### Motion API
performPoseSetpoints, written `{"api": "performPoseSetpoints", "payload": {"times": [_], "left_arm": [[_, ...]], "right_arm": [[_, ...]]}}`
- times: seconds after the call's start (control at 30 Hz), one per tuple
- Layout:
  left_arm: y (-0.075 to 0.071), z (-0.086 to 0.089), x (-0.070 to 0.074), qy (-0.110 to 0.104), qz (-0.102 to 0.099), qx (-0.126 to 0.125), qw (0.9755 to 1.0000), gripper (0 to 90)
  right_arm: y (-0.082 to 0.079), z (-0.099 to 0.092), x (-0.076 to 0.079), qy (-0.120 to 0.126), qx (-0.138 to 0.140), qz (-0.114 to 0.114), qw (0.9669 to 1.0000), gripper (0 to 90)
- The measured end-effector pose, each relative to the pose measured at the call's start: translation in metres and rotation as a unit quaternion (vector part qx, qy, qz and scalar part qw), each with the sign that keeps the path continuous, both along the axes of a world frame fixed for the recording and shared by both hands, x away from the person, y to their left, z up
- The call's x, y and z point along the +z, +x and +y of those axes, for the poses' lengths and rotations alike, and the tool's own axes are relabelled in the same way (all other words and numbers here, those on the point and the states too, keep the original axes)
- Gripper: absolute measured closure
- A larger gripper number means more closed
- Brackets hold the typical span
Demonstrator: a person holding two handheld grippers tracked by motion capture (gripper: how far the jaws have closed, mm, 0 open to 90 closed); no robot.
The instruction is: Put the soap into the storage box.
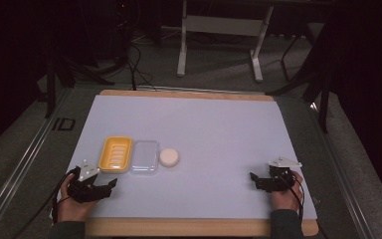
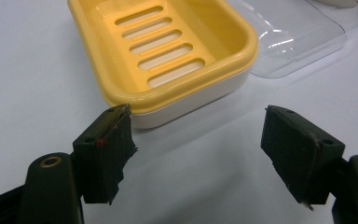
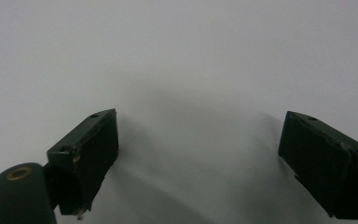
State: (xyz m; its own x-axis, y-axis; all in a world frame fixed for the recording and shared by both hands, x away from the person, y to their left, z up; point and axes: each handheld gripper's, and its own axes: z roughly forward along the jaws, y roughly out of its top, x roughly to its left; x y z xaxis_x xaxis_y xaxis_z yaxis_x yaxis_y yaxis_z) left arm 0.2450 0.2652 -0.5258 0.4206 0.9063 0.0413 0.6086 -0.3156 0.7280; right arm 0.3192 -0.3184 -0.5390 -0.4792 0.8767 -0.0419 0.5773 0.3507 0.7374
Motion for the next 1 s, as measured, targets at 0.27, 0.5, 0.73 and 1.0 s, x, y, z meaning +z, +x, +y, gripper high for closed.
{"api": "performPoseSetpoints", "payload": {"times": [0.27, 0.5, 0.73, 1.0], "left_arm": [[-0.002, 0.001, 0.003, -0.003, -0.010, 0.000, 0.9999, 25.3], [-0.002, 0.003, 0.001, -0.004, -0.007, 0.007, 0.9999, 25.3], [-0.001, 0.004, 0.003, -0.003, -0.009, 0.005, 0.9999, 25.3], [-0.001, 0.006, 0.005, -0.001, -0.006, 0.002, 1.0000, 25.3]], "right_arm": [[-0.007, -0.004, 0.002, 0.018, -0.010, -0.038, 0.9991, 14.6], [-0.012, -0.003, 0.003, 0.017, 0.000, -0.060, 0.9981, 15.9], [-0.013, -0.002, 0.003, 0.011, 0.004, -0.063, 0.9980, 16.5], [-0.014, -0.001, 0.003, 0.006, 0.005, -0.068, 0.9977, 16.5]]}}
